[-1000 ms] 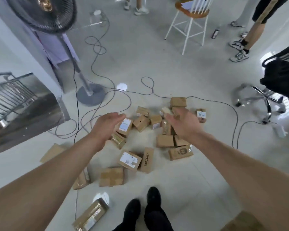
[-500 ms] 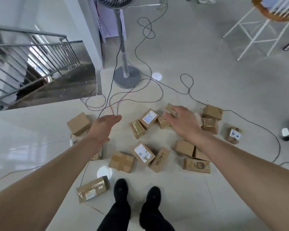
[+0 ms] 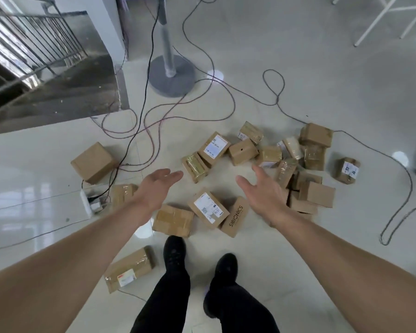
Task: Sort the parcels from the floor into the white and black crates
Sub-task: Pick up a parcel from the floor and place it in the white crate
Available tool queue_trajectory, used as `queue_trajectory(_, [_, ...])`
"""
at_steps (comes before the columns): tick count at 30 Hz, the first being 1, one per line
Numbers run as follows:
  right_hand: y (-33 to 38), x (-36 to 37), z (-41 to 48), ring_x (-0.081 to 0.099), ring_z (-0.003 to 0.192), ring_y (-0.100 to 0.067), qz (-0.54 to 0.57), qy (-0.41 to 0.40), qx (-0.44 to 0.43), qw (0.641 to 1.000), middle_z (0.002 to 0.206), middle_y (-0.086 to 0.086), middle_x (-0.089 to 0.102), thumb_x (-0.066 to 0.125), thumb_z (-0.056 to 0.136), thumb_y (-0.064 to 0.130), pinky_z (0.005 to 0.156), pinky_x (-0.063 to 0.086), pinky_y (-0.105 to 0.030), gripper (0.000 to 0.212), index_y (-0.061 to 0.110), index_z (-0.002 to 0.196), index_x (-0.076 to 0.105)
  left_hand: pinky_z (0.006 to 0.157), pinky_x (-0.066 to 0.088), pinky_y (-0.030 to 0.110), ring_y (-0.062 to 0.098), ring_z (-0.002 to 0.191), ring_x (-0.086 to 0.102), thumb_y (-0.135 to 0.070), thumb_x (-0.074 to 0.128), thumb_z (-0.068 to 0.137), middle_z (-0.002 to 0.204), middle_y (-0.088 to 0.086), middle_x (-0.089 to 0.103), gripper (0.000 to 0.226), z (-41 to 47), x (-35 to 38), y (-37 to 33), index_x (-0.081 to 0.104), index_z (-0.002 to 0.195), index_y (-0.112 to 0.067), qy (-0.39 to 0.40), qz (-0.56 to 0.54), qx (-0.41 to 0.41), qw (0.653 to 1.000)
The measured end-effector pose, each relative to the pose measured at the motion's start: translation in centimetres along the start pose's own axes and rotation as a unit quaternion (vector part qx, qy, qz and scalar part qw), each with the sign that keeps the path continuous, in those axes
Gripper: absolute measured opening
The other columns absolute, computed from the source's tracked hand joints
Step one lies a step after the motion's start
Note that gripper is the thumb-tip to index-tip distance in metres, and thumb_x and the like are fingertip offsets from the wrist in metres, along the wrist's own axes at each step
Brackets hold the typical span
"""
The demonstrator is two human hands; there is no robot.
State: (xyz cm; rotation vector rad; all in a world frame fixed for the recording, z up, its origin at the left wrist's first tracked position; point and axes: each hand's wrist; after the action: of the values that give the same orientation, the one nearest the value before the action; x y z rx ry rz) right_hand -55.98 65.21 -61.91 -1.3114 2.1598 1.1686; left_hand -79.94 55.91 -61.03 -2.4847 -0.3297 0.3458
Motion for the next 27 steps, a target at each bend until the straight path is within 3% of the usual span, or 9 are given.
queue_trajectory(6, [-5.5, 8.5, 6.1, 0.043, 0.140, -0.032, 0.049, 0.023, 0.091, 0.994, 0.153, -0.011, 0.048, 0.050, 0.100, 0.051, 0.104, 0.036, -0.041, 0.071, 0.017, 0.159, 0.030, 0.112, 0.038, 0.051, 0.026, 0.135, 0.045, -0.053, 0.065, 0.090, 0.147, -0.001, 0.051, 0.064, 10.0, 2.7, 5.1, 0.051, 0.146, -0.024, 0.018, 0.075, -0.025, 0.997])
queue_trajectory(11, [-11.5, 15.6, 11.7, 0.054, 0.103, -0.023, 0.115, 0.040, 0.167, 0.979, 0.127, -0.006, 0.057, 0.052, 0.102, 0.044, 0.080, 0.036, -0.027, 0.062, 0.013, 0.154, 0.036, 0.112, 0.038, 0.047, 0.024, 0.133, 0.046, -0.054, 0.065, 0.091, 0.147, 0.000, 0.051, 0.065, 18.6, 6.8, 10.2, 0.052, 0.145, -0.023, 0.041, 0.125, -0.039, 0.991])
queue_trajectory(15, [-15.7, 21.8, 15.2, 0.049, 0.108, -0.020, 0.173, 0.049, 0.238, 0.954, 0.130, -0.001, 0.055, 0.054, 0.097, 0.052, 0.090, 0.040, -0.032, 0.066, 0.016, 0.151, 0.039, 0.102, 0.039, 0.039, 0.018, 0.113, 0.054, -0.060, 0.058, 0.093, 0.143, 0.000, 0.053, 0.066, 25.0, 10.2, 14.6, 0.049, 0.147, -0.023, 0.060, 0.161, -0.048, 0.984])
queue_trajectory(17, [-17.6, 24.7, 16.4, 0.058, 0.107, -0.023, 0.205, 0.047, 0.275, 0.938, 0.125, -0.002, 0.062, 0.054, 0.085, 0.063, 0.094, 0.048, -0.039, 0.074, 0.019, 0.144, 0.047, 0.105, 0.039, 0.038, 0.022, 0.117, 0.058, -0.067, 0.057, 0.089, 0.142, 0.002, 0.054, 0.075, 27.7, 11.5, 16.5, 0.047, 0.148, -0.023, 0.069, 0.170, -0.046, 0.982])
queue_trajectory(19, [-19.4, 27.3, 17.6, 0.059, 0.094, -0.025, 0.219, 0.052, 0.307, 0.925, 0.117, -0.008, 0.069, 0.049, 0.071, 0.068, 0.083, 0.049, -0.038, 0.081, 0.018, 0.135, 0.052, 0.108, 0.045, 0.046, 0.029, 0.123, 0.059, -0.084, 0.056, 0.070, 0.143, 0.004, 0.056, 0.096, 30.2, 12.5, 18.3, 0.048, 0.146, -0.025, 0.078, 0.180, -0.054, 0.979])
queue_trajectory(21, [-20.6, 29.0, 18.5, 0.060, 0.094, -0.027, 0.230, 0.060, 0.324, 0.916, 0.115, -0.012, 0.069, 0.047, 0.067, 0.069, 0.086, 0.050, -0.038, 0.082, 0.015, 0.129, 0.054, 0.104, 0.049, 0.051, 0.031, 0.123, 0.059, -0.093, 0.054, 0.056, 0.142, 0.005, 0.057, 0.111, 32.3, 13.0, 20.1, 0.050, 0.144, -0.026, 0.082, 0.182, -0.062, 0.978])
queue_trajectory(24, [-20.9, 30.1, 19.4, 0.059, 0.092, -0.022, 0.262, 0.069, 0.346, 0.898, 0.102, 0.001, 0.061, 0.055, 0.083, 0.064, 0.097, 0.054, -0.050, 0.061, 0.017, 0.123, 0.056, 0.107, 0.045, 0.053, 0.031, 0.127, 0.056, -0.102, 0.048, 0.051, 0.143, 0.004, 0.056, 0.117, 33.9, 13.5, 21.6, 0.051, 0.142, -0.029, 0.091, 0.198, -0.065, 0.974])
queue_trajectory(27, [-20.9, 30.4, 20.0, 0.051, 0.079, -0.009, 0.296, 0.064, 0.355, 0.885, 0.089, 0.012, 0.051, 0.059, 0.096, 0.050, 0.097, 0.055, -0.051, 0.033, 0.023, 0.112, 0.049, 0.107, 0.043, 0.052, 0.029, 0.120, 0.058, -0.093, 0.043, 0.063, 0.130, 0.002, 0.062, 0.096, 33.5, 13.8, 21.3, 0.059, 0.133, -0.028, 0.099, 0.209, -0.062, 0.971])
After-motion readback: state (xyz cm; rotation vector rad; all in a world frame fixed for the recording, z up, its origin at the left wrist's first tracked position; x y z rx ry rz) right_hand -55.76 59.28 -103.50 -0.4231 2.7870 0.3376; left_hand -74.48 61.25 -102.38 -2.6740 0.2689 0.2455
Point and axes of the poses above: each hand's wrist, its own z-axis towards the middle knuckle, its own x-axis out of the palm, y = z × x
